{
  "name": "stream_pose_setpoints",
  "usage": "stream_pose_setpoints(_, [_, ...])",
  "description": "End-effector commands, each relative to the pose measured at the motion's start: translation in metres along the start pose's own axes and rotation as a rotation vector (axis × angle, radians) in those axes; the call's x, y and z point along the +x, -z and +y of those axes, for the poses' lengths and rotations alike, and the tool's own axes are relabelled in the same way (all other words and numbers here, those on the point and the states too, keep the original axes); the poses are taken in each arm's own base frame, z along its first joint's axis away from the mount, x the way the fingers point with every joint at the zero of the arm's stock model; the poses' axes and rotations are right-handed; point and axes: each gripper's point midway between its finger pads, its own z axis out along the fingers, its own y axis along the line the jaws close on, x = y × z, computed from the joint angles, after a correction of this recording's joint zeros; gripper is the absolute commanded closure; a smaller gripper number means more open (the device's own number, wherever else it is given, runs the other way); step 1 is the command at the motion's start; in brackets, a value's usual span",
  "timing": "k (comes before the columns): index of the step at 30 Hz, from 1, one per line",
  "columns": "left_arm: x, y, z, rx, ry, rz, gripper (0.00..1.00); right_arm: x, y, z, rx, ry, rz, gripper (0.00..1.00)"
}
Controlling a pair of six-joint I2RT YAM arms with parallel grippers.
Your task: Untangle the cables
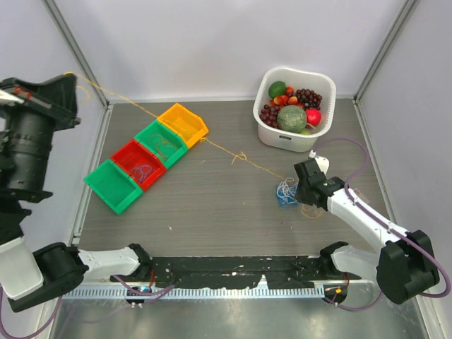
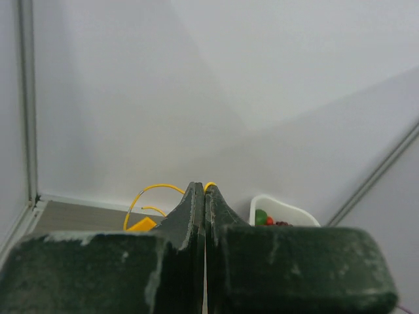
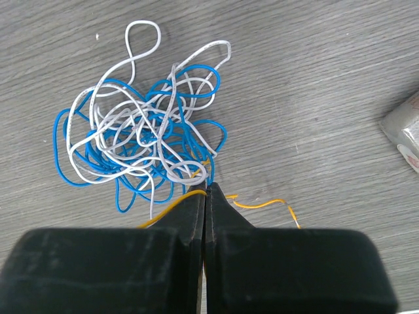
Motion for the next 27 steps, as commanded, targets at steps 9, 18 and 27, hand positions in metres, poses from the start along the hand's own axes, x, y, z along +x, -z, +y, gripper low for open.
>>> stream_pose_setpoints(9, [-0.036, 0.023, 0.031, -0.064, 0.118, -0.097, 1.00, -0.015, 0.007, 0.012, -0.071, 0.017, -0.026, 0.99])
stream_pose_setpoints(18, [-0.022, 0.012, 0.010, -0.015, 0.146, -0.062, 1.00, -0.012, 0.035, 0.065, -0.353, 0.131, 0.075, 0.49])
stream_pose_setpoints(27, [0.022, -0.003, -0.017, 0.035, 0.152, 0.052, 1.00, -0.065, 0.118, 0.127, -0.635, 0.265, -0.083, 0.38])
